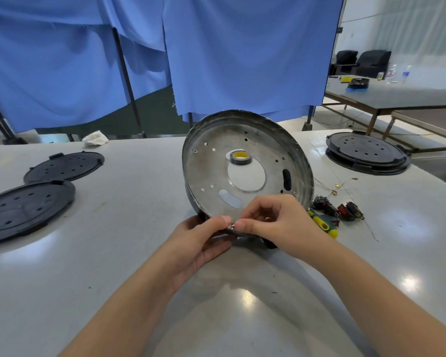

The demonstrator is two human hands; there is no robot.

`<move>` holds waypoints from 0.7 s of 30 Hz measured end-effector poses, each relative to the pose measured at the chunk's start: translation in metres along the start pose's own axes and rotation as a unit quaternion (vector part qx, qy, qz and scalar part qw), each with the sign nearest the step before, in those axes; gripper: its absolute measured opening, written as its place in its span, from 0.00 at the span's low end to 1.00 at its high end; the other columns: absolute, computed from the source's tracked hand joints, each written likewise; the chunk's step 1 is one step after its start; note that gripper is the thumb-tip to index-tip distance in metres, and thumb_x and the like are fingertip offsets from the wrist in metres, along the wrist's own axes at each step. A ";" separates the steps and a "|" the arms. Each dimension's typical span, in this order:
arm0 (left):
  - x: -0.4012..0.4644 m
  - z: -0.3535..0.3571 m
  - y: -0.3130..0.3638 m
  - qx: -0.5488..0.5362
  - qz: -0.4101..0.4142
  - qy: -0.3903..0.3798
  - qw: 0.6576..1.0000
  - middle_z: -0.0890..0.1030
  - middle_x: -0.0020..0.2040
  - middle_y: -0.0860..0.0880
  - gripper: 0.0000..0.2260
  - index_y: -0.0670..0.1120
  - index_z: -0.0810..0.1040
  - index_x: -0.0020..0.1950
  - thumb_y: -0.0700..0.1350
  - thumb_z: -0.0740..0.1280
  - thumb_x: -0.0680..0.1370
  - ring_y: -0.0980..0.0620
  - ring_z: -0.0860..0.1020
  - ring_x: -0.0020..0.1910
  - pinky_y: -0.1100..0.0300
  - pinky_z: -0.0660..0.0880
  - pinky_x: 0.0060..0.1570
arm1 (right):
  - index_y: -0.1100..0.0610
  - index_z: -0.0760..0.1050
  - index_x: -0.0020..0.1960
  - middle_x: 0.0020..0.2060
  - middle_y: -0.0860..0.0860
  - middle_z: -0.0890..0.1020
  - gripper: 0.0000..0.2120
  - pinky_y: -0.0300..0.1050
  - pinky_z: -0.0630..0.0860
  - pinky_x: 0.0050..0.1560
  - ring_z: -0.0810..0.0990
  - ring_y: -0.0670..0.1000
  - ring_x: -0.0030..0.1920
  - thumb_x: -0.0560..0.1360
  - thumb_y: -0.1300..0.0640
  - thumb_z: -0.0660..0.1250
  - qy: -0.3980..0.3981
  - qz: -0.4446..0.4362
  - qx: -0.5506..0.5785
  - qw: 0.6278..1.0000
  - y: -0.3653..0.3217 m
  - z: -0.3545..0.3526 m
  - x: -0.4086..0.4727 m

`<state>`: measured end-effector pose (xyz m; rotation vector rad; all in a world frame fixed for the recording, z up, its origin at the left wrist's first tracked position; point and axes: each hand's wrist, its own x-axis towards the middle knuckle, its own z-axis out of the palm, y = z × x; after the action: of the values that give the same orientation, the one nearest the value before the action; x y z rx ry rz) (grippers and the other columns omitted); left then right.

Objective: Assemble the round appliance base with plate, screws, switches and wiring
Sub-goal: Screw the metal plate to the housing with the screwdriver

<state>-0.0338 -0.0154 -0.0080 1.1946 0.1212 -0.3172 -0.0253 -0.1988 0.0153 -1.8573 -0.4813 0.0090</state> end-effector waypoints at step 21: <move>0.001 -0.001 -0.002 0.024 0.008 -0.007 1.000 0.85 0.52 0.42 0.31 0.41 0.78 0.59 0.48 0.78 0.58 0.46 0.84 0.51 0.59 0.81 0.45 | 0.56 0.83 0.43 0.35 0.51 0.84 0.04 0.42 0.78 0.45 0.80 0.45 0.36 0.72 0.63 0.71 -0.023 0.041 -0.061 0.997 -0.001 -0.001 -0.001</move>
<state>-0.0339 -0.0158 -0.0106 1.2408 0.0927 -0.3158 -0.0262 -0.1999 0.0165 -1.9986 -0.4444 0.0794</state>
